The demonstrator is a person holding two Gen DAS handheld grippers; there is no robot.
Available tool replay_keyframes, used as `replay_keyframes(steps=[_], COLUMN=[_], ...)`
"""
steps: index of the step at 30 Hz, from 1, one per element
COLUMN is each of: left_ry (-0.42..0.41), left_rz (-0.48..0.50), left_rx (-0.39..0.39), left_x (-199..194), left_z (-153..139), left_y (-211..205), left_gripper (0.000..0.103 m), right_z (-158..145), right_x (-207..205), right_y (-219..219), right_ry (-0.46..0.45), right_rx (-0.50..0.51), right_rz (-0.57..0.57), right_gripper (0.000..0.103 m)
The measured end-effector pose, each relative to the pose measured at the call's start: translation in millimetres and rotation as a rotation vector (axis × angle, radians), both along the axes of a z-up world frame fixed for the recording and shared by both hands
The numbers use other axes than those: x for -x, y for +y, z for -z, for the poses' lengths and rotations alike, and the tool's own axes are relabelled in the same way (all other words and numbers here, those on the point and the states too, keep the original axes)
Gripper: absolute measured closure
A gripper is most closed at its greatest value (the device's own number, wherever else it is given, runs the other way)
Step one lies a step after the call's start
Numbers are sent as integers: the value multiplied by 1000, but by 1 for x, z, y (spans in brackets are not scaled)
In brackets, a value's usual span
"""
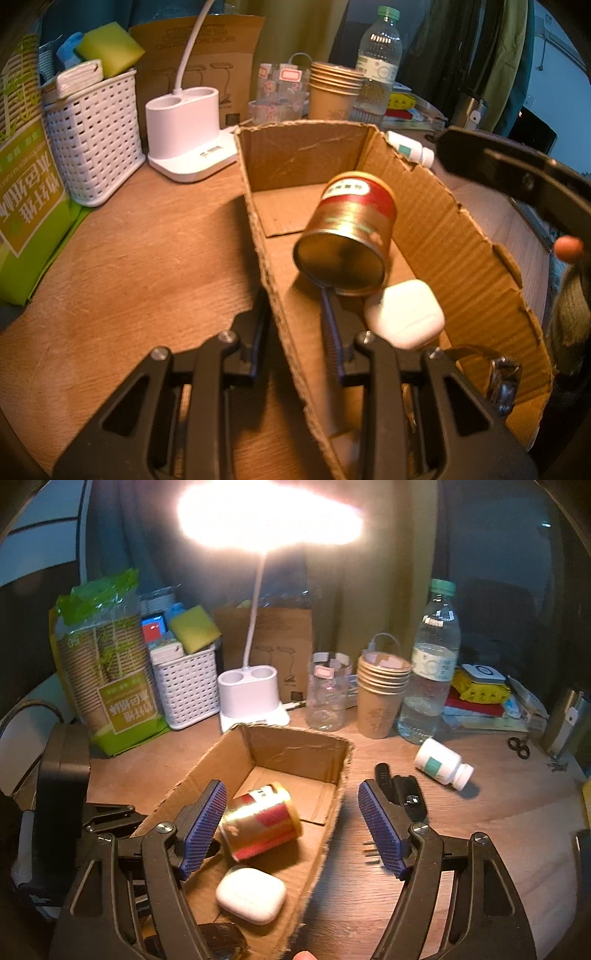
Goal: Organize rigid objects
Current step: 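Move the right tool to the white ROMOSS charger and grasp it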
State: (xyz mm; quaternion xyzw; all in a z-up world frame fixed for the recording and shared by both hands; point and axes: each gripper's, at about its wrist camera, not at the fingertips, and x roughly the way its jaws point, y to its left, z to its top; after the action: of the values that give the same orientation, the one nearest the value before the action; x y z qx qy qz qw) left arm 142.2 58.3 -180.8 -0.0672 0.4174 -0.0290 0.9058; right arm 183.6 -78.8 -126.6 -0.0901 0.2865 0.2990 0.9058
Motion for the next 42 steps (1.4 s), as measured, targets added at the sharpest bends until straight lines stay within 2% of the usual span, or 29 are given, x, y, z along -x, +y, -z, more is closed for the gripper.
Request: replay_keyframes(steps=[10,20,27,31,42], left_ry=[0,0,0,0,0], left_rz=[0,0,0,0,0], left_rx=[0,0,0,0,0], left_x=[0,0,0,0,0], left_z=[0,0,0,0,0], left_y=[0,0,0,0,0], left_gripper=[74,74,74,74,74], right_z=[1,27,48,50,70], right_x=[-16,-36,-45,-47,-51], right_y=[-38,-57,-54,-57,-58], right_ry=[-10,37,93,109,147], right_rx=[-11,37,95,89,174], right_rz=[136,226,233,236,213], right_gripper=[26,26,26,26,27])
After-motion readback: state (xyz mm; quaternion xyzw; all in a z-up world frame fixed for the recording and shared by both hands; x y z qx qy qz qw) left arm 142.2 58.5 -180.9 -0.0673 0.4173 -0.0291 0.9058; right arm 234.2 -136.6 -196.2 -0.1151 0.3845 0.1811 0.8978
